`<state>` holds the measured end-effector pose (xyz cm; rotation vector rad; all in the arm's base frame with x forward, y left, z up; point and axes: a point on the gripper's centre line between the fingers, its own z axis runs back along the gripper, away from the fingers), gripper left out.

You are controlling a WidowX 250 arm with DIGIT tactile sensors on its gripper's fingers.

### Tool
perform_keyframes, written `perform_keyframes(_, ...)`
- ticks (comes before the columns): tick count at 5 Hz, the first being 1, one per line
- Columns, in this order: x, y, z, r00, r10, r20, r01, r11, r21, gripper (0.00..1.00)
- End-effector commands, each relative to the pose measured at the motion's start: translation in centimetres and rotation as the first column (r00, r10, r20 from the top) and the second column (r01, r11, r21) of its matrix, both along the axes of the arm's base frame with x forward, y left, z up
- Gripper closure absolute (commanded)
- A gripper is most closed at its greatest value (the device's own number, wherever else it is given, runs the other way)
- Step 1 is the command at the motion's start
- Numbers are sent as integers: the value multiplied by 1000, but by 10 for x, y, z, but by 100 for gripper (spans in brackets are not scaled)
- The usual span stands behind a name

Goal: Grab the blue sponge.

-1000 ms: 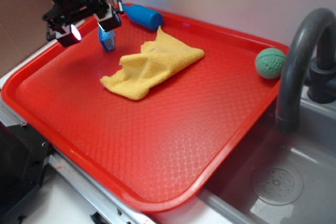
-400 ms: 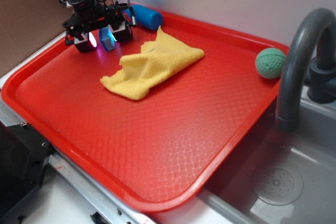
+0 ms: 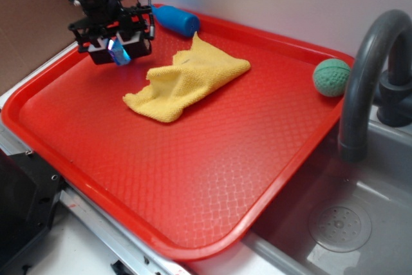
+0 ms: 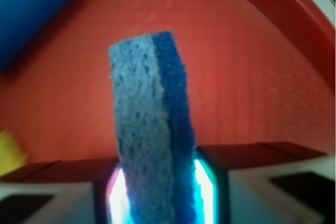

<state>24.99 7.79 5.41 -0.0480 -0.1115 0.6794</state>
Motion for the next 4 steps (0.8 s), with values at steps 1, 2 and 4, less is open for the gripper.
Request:
perform_keyframes(1,-27,-39,109,968,-230,103,233,972,-18,100)
perform_keyframes(2,-57,-64,154,949,-257,181,279,954,-110,100)
perform_keyframes(4,-64,-71,164,971,-202,132,223,959,-177,100)
